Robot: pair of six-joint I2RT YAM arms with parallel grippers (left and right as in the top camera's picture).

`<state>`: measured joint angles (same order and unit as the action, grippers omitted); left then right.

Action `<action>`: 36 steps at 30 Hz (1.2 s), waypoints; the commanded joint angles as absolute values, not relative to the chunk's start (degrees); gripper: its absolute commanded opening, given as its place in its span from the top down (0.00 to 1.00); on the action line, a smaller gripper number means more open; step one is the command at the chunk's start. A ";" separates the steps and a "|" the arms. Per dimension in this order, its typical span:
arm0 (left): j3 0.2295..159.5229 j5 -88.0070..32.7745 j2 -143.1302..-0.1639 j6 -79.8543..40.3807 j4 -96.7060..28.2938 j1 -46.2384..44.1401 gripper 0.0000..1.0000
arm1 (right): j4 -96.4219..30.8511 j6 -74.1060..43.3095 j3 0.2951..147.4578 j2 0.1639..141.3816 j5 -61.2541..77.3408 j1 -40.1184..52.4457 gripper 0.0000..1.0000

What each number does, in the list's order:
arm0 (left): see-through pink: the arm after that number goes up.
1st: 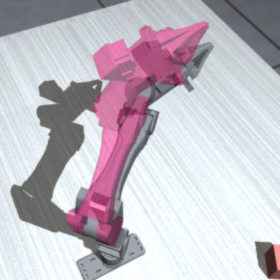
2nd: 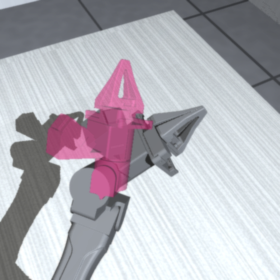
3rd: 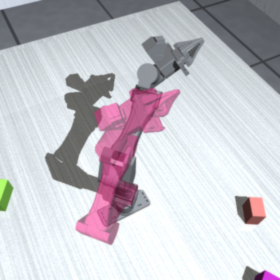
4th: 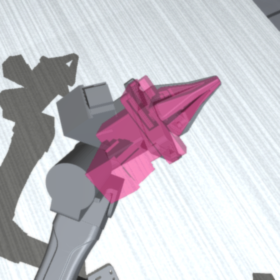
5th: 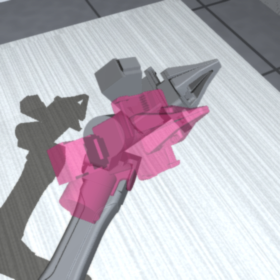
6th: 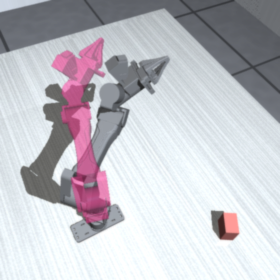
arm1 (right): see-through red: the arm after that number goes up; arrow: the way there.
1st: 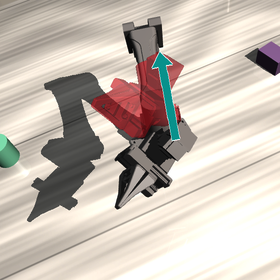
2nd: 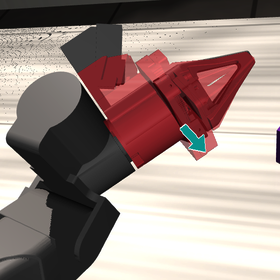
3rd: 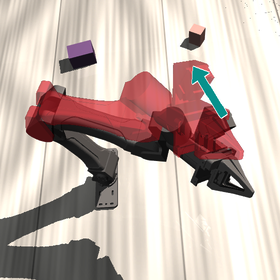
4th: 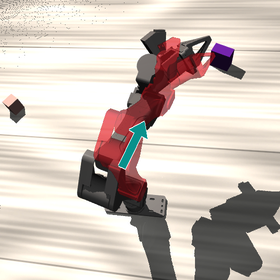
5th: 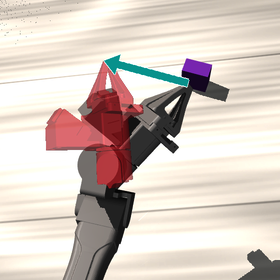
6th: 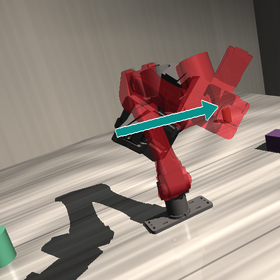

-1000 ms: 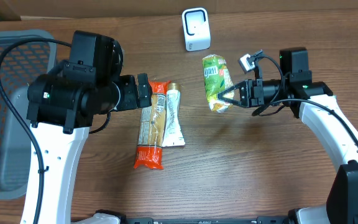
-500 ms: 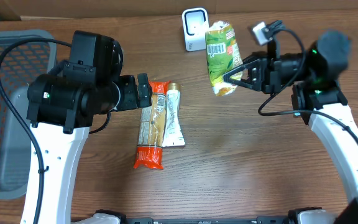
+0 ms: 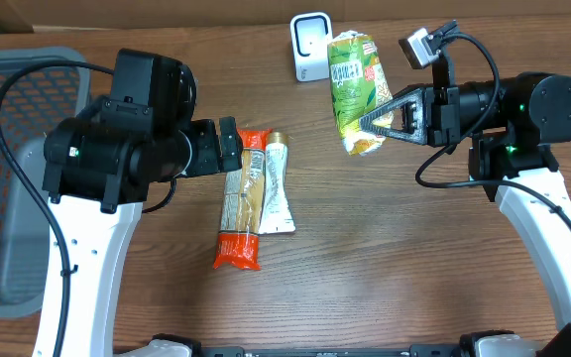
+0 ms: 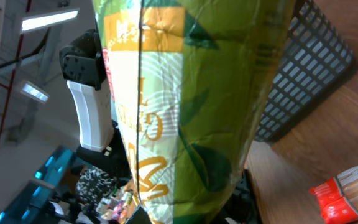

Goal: Scan the item barcode
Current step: 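Lift the drink pouch and carry it toward the scanner, then hold the drink pouch in front of the scanner window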

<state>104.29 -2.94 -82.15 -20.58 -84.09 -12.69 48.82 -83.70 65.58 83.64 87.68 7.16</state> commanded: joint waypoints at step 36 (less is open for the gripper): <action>105.16 -2.76 -82.28 -19.29 -84.01 -12.78 0.01 | -32.69 0.82 111.70 106.72 -6.96 21.02 0.96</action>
